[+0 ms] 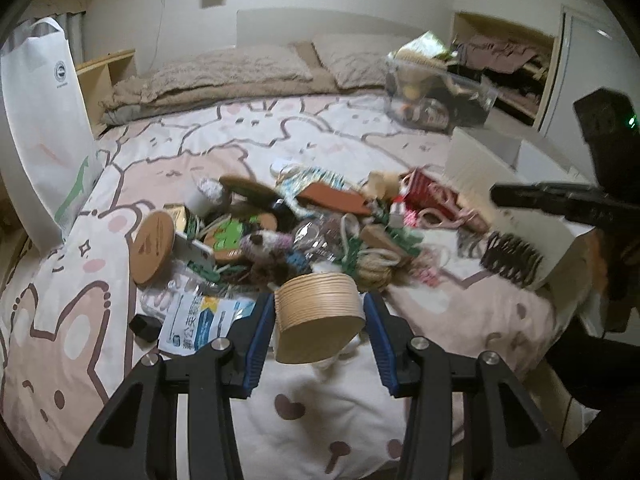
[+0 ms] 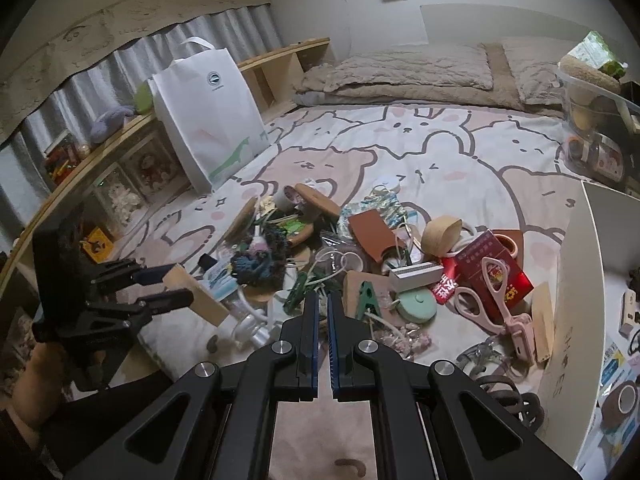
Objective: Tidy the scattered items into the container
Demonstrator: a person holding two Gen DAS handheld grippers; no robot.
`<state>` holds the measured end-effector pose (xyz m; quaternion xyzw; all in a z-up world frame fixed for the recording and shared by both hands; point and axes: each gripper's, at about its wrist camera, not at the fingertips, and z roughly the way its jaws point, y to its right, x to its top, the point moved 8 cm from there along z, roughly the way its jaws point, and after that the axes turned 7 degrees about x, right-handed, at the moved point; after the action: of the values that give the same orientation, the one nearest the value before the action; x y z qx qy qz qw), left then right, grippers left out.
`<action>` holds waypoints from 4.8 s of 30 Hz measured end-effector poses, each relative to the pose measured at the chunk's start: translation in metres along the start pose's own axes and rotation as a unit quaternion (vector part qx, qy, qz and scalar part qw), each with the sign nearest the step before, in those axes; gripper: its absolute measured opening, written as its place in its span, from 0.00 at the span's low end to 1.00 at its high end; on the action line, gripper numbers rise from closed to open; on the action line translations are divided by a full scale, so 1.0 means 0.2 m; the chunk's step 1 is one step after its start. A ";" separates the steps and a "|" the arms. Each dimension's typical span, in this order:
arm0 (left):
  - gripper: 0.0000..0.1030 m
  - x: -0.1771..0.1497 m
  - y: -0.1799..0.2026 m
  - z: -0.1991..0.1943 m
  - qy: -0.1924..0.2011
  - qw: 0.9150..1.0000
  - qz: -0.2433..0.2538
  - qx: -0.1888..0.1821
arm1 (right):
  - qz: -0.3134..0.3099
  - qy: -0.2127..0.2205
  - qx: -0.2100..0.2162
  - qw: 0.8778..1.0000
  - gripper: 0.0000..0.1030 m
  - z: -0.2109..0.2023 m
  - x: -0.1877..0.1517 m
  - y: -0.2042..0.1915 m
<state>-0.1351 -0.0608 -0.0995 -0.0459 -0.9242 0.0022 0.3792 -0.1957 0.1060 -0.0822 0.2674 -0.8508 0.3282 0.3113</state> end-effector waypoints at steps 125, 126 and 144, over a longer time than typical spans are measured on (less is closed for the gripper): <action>0.42 0.63 0.86 -0.12 0.117 0.987 0.019 -0.104 | 0.048 0.168 -0.169 0.970 0.04 -0.85 0.16 0.68; 0.42 0.65 0.89 -0.13 0.121 0.986 0.021 -0.109 | 0.051 0.168 -0.173 0.969 0.04 -0.87 0.15 0.70; 0.42 0.85 1.44 -0.10 0.132 0.974 0.072 -0.172 | 0.104 0.094 -0.203 0.969 0.04 -0.84 0.05 1.00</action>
<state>-0.2165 0.2396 0.0225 -0.1771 -0.8469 -0.1352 0.4827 -0.2755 0.3535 -0.0538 0.0770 -0.8898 0.2028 0.4016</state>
